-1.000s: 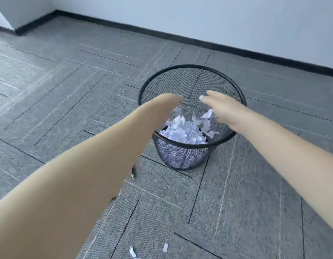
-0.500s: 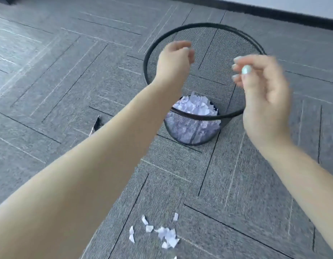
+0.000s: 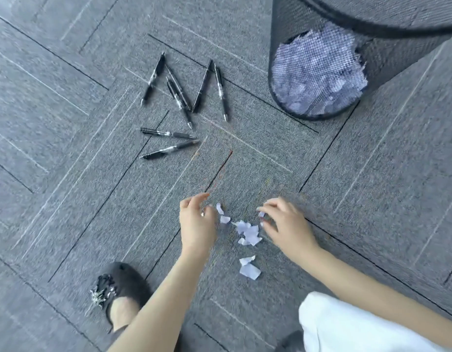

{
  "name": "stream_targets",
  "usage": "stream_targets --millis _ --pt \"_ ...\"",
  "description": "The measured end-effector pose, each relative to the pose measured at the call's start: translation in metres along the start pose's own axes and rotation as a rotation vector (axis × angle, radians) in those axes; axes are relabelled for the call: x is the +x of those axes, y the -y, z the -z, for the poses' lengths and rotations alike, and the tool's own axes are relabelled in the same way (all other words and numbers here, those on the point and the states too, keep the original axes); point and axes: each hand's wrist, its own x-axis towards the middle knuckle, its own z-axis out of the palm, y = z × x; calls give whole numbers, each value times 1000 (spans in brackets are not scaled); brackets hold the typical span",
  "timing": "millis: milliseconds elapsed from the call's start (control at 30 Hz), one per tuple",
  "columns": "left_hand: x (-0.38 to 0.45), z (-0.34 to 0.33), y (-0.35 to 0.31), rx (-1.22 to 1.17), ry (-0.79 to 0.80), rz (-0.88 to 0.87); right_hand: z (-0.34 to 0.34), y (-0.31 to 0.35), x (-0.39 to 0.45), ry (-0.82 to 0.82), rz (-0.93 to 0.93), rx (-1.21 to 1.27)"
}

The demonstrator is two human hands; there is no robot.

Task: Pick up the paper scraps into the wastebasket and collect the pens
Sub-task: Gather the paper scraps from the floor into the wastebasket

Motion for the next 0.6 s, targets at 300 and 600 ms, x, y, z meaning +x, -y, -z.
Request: stream_targets --millis 300,600 --pt "-11 -18 56 90 -157 -16 -6 -12 14 -42 141 -148" --pt "8 7 65 375 -36 -223 -10 -9 11 -82 170 -131"
